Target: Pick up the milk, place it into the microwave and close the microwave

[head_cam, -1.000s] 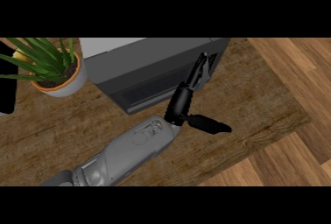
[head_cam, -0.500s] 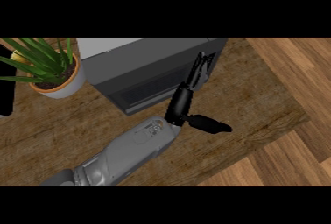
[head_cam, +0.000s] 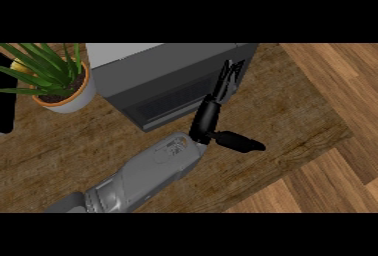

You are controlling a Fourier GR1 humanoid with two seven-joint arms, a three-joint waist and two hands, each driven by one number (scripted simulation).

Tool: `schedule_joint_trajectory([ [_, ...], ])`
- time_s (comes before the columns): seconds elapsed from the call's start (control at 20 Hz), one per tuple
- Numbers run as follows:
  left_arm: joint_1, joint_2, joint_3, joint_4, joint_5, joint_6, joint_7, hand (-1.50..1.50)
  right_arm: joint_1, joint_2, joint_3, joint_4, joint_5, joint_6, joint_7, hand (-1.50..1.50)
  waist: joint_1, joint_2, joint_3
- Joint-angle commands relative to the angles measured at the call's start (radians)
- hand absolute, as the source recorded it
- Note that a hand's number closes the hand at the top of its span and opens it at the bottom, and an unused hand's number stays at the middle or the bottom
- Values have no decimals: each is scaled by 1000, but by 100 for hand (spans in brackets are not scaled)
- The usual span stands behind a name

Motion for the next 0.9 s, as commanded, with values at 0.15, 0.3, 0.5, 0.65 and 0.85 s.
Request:
schedule_joint_trajectory([
  [0.15, -61, -1, 6, 37, 45, 0, 12, -150, -19, -17, 7, -4, -33, 5, 23, -150, -1, 3, 1],
  [0.3, -27, -1, 28, 61, 99, -3, 45, -150, -17, -19, -4, -11, -42, 3, 21, -150, -1, 9, 0],
  [0.5, -64, 0, -46, 109, 53, -28, 67, 150, -20, -28, -3, -11, -57, 3, 34, -150, 1, 5, 8],
  [0.65, -92, 34, -89, 204, -13, 62, 80, -150, -10, -32, -7, -4, -56, -2, 43, -150, 31, -9, 15],
  [0.85, -126, 65, -79, 257, -20, 111, 119, -150, -1, -35, -20, -14, -66, -8, 45, -150, 51, -16, 14],
])
